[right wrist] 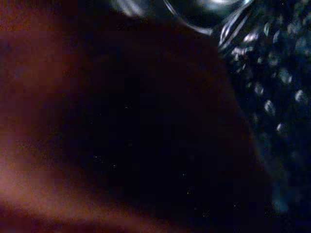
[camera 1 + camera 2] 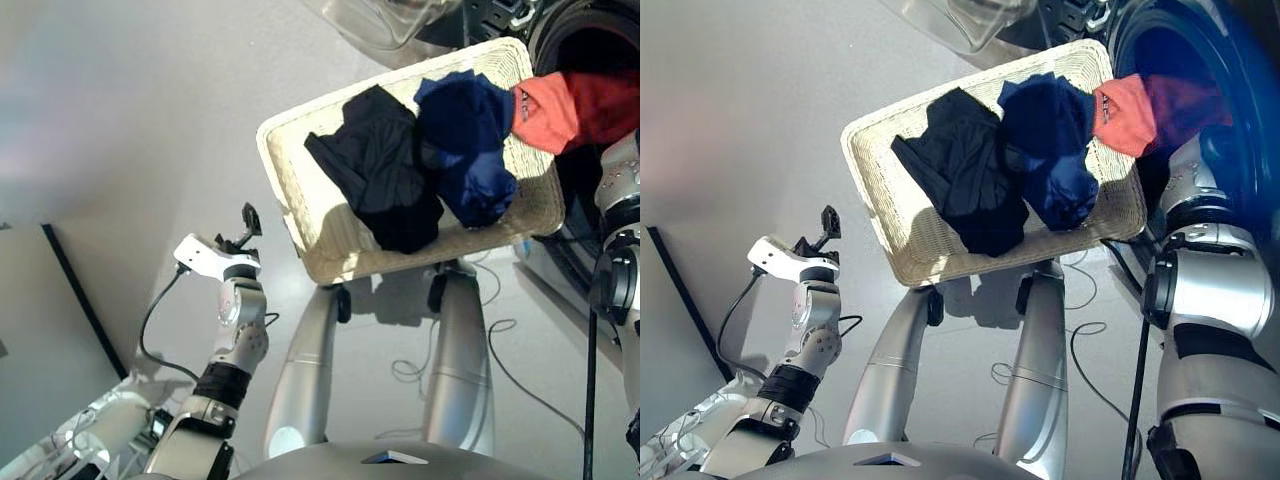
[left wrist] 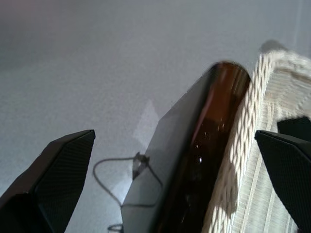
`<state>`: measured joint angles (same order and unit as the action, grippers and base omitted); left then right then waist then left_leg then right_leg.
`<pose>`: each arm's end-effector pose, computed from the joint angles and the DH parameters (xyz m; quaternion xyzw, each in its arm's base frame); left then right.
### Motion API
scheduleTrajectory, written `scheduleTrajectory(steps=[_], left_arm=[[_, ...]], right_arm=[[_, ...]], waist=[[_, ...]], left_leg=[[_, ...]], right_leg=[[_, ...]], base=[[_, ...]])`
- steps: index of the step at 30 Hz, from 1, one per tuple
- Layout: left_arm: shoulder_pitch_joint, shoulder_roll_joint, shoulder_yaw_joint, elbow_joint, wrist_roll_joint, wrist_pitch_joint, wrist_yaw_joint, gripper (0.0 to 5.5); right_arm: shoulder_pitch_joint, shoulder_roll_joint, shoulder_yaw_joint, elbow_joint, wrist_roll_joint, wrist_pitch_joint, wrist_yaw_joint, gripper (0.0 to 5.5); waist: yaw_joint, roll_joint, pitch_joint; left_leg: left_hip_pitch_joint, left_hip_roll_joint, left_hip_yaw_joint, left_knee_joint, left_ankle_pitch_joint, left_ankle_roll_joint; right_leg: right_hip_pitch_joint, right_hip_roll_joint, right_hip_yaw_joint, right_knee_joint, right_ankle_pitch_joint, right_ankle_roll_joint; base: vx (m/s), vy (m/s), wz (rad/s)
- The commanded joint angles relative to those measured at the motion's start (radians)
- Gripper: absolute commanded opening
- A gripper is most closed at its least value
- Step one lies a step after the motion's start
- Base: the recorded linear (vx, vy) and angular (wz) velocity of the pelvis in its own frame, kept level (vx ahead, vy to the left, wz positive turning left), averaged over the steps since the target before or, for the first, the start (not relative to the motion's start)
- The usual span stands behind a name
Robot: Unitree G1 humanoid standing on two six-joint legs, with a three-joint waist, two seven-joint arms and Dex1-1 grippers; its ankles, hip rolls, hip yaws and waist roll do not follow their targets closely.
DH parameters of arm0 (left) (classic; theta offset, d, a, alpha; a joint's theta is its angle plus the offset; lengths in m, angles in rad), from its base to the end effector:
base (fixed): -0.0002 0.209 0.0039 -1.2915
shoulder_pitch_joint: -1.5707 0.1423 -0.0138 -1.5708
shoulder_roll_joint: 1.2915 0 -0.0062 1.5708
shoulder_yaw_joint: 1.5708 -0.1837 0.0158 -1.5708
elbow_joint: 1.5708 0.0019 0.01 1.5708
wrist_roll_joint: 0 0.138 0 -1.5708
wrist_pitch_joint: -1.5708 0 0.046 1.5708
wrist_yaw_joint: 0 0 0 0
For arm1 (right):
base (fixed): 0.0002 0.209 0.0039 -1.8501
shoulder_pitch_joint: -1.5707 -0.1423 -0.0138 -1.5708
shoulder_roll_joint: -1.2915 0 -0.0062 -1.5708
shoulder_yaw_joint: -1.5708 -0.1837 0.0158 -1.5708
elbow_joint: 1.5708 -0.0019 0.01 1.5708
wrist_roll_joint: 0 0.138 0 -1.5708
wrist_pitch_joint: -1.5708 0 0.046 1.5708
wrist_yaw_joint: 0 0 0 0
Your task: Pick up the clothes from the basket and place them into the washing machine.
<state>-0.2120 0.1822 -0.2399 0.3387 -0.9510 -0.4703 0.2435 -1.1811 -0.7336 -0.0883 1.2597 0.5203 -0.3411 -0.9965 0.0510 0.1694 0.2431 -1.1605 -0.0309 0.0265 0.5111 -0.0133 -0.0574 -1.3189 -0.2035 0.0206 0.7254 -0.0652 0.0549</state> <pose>0.2373 0.1528 0.0370 -0.3563 -0.0566 0.1224 0.9246 0.3309 -0.3210 0.2439 0.1448 -0.1782 -0.6537 0.7211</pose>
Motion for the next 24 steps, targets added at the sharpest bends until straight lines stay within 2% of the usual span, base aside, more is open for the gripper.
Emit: scheduleTrajectory(steps=[1,2,3,6,7,11,15,19,20,24], left_arm=[[0.034,0.05,0.031,-0.017,0.01,-0.046,-0.012,5.5],[0.031,0.055,0.029,-0.013,0.017,-0.048,-0.013,5.5],[0.026,0.059,0.036,-0.007,0.024,-0.053,-0.016,5.5],[0.007,0.057,0.062,0.019,0.029,-0.053,-0.041,5.5],[0.009,0.058,0.063,0.02,0.028,-0.052,-0.043,5.5],[-0.032,0.04,0.092,0.087,0.022,-0.047,-0.073,5.5],[-0.061,0.034,0.113,0.149,0.021,-0.034,-0.108,5.5],[-0.083,0.041,0.113,0.195,0.073,-0.026,-0.132,5.5],[-0.092,0.044,0.106,0.208,0.088,-0.022,-0.142,5.5],[-0.157,0.055,0.05,0.266,0.194,-0.005,-0.147,5.5]], right_arm=[[0.004,-0.075,0.043,-0.052,0.032,-0.09,-0.008,0.41],[0.006,-0.065,0.051,-0.044,0.039,-0.09,0.02,3.36],[0.013,-0.05,0.064,-0.047,0.069,-0.1,0.104,5.5],[0.095,0.032,0.14,-0.113,0.134,-0.11,0.353,5.5],[0.098,0.033,0.141,-0.112,0.137,-0.111,0.358,5.5],[0.208,0.165,0.165,-0.191,0.168,-0.155,0.516,5.5],[0.266,0.235,0.231,-0.226,0.232,-0.127,0.694,5.5],[0.302,0.264,0.317,-0.253,0.158,-0.094,0.776,5.5],[0.312,0.266,0.339,-0.265,0.131,-0.09,0.793,5.5],[0.363,0.304,0.402,-0.349,0.05,-0.088,0.821,5.5]], waist=[[-0.033,0.024,-0.027],[-0.032,0.022,-0.029],[-0.031,0.019,-0.029],[-0.039,0.002,-0.022],[-0.035,0.004,-0.026],[-0.05,-0.013,-0.016],[-0.055,-0.029,-0.013],[-0.055,-0.043,-0.016],[-0.062,-0.05,-0.013],[-0.07,-0.061,-0.02]], left_leg=[[0.002,-0.021,-0.037,0.075,-0.049,0.055],[0.004,-0.021,-0.038,0.076,-0.047,0.053],[0.004,-0.02,-0.038,0.078,-0.046,0.051],[0.018,-0.009,-0.034,0.065,-0.038,0.046],[0.036,-0.006,-0.044,0.064,-0.066,0.041],[0.087,0.007,-0.048,0.012,-0.056,0.03],[0.139,0.013,-0.052,-0.058,-0.038,0.022],[0.2,0.019,-0.052,-0.148,-0.011,0.015],[0.198,0.014,-0.047,-0.168,0.025,0.018],[0.232,0.014,-0.046,-0.224,0.045,0.01]], right_leg=[[-0.044,0.033,-0.012,-0.041,0.163,0.044],[-0.04,0.031,-0.014,-0.041,0.165,0.044],[-0.036,0.03,-0.015,-0.042,0.168,0.044],[-0.004,0.027,-0.022,-0.07,0.184,0.042],[0.008,0.034,-0.019,-0.058,0.154,0.051],[0.081,0.032,-0.04,-0.127,0.162,0.051],[0.144,0.028,-0.058,-0.201,0.174,0.049],[0.2,0.027,-0.072,-0.28,0.192,0.054],[0.202,0.022,-0.077,-0.308,0.227,0.046],[0.231,0.024,-0.079,-0.353,0.24,0.052]], base=[[0.0,0.0,0.0],[0.0,0.0,0.0],[0.0,0.0,0.0],[0.024,-0.034,-0.053],[0.093,-0.068,-0.105],[0.016,-0.046,-0.065],[-0.009,-0.013,-0.011],[-0.033,-0.001,0.009],[-0.124,-0.006,-0.012],[-0.031,-0.002,-0.006]])
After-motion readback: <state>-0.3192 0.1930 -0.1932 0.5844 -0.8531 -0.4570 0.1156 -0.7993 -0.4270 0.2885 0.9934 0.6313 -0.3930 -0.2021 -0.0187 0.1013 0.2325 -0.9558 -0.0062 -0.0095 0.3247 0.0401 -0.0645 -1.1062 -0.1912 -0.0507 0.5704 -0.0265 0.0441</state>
